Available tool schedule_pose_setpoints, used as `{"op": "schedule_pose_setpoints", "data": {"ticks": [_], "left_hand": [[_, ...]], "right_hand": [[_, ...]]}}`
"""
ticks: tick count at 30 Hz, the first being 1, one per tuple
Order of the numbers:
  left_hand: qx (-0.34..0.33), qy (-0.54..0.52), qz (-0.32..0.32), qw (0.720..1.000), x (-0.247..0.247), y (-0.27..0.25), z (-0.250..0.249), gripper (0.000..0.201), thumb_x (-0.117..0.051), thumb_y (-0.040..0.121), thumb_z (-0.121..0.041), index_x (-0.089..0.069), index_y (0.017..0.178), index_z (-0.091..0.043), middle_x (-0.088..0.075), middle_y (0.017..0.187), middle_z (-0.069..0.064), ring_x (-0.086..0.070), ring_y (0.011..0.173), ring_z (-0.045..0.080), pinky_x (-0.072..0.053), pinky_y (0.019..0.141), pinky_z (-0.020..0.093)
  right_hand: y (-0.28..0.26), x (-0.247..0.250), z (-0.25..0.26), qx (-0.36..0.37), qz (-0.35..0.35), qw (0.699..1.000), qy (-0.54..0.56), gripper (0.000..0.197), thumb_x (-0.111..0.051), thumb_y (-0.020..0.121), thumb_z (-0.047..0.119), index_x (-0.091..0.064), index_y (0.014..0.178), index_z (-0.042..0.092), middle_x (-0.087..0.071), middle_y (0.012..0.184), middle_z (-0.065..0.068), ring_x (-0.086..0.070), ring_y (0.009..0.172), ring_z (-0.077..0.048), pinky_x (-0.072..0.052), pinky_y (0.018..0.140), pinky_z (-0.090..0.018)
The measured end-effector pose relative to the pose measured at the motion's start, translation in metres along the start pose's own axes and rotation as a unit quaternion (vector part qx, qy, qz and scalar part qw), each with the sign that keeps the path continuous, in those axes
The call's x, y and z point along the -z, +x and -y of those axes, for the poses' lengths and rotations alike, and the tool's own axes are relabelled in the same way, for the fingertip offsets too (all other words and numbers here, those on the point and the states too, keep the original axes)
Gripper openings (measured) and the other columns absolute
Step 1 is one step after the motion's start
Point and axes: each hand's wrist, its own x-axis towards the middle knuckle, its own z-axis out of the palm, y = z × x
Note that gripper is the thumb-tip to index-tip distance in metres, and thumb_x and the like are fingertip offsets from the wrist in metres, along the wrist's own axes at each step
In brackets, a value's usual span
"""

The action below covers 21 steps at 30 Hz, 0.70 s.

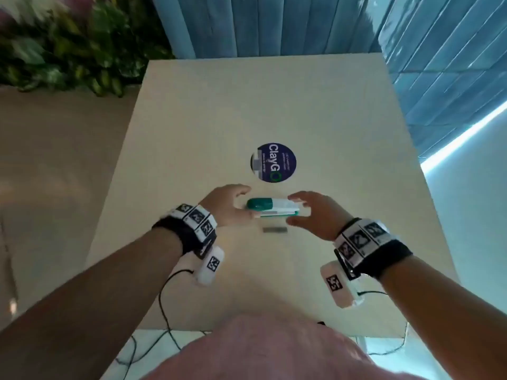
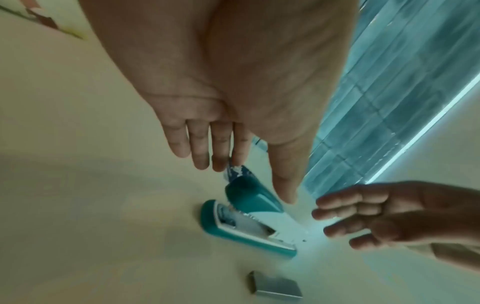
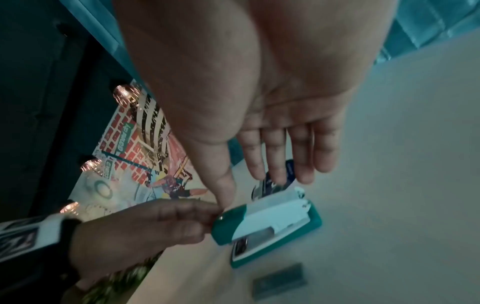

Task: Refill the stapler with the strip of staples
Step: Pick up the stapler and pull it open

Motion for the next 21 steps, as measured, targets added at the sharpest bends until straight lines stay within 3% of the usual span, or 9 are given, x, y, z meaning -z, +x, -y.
{"op": "schedule_pose_setpoints", "data": {"ticks": [2, 6, 12, 15, 17, 21], "left_hand": [[0.006, 0.014, 0.013, 1.000, -0.002, 0.011, 0.000, 0.083, -0.077, 0.066, -0.044, -0.041, 0.135, -0.017, -0.049, 0.140, 0.004, -0.047, 0.126, 0.018, -0.035, 0.105, 0.030], [-0.017, 0.075, -0.002, 0.997, -0.009, 0.021, 0.003, 0.084, -0.077, 0.052, -0.049, -0.051, 0.124, -0.016, -0.055, 0.119, 0.011, -0.051, 0.112, 0.025, -0.041, 0.098, 0.036], [-0.050, 0.085, -0.020, 0.995, -0.008, 0.024, 0.002, 0.041, -0.079, 0.061, -0.024, -0.067, 0.098, -0.011, -0.062, 0.101, 0.015, -0.060, 0.091, 0.030, -0.050, 0.083, 0.036], [-0.051, 0.101, -0.009, 0.994, -0.008, 0.023, -0.005, 0.019, -0.071, 0.066, -0.018, -0.068, 0.080, -0.006, -0.063, 0.089, 0.020, -0.061, 0.076, 0.036, -0.053, 0.073, 0.045], [-0.043, 0.096, -0.017, 0.994, -0.010, 0.024, -0.003, 0.018, -0.069, 0.065, -0.018, -0.065, 0.074, -0.003, -0.061, 0.084, 0.019, -0.060, 0.073, 0.036, -0.053, 0.072, 0.047], [-0.041, 0.090, -0.013, 0.995, -0.008, 0.025, -0.005, 0.019, -0.068, 0.066, -0.019, -0.064, 0.072, -0.002, -0.061, 0.085, 0.016, -0.060, 0.073, 0.035, -0.053, 0.071, 0.046]], "right_hand": [[0.016, -0.005, 0.007, 0.009, -0.004, 1.000, -0.028, 0.053, -0.067, 0.080, 0.027, -0.047, 0.128, 0.019, -0.054, 0.132, -0.008, -0.050, 0.118, -0.024, -0.038, 0.102, -0.035], [0.039, -0.015, 0.020, 0.017, 0.013, 0.997, -0.072, 0.052, -0.065, 0.081, 0.027, -0.046, 0.129, 0.021, -0.049, 0.137, -0.004, -0.045, 0.125, -0.022, -0.035, 0.104, -0.034], [0.059, -0.023, 0.032, 0.045, 0.038, 0.992, -0.112, 0.046, -0.063, 0.080, 0.018, -0.052, 0.124, 0.016, -0.056, 0.129, -0.004, -0.051, 0.118, -0.021, -0.041, 0.099, -0.033], [0.066, -0.029, 0.037, 0.057, 0.044, 0.988, -0.137, 0.034, -0.058, 0.077, 0.017, -0.060, 0.111, 0.016, -0.065, 0.110, -0.006, -0.060, 0.099, -0.024, -0.049, 0.081, -0.032], [0.070, -0.033, 0.038, 0.062, 0.046, 0.986, -0.149, 0.030, -0.056, 0.075, 0.017, -0.063, 0.104, 0.017, -0.065, 0.100, -0.006, -0.058, 0.086, -0.022, -0.044, 0.070, -0.029], [0.070, -0.033, 0.038, 0.074, 0.040, 0.983, -0.164, 0.030, -0.060, 0.075, 0.017, -0.062, 0.105, 0.016, -0.063, 0.101, -0.006, -0.058, 0.086, -0.022, -0.044, 0.070, -0.029]]}}
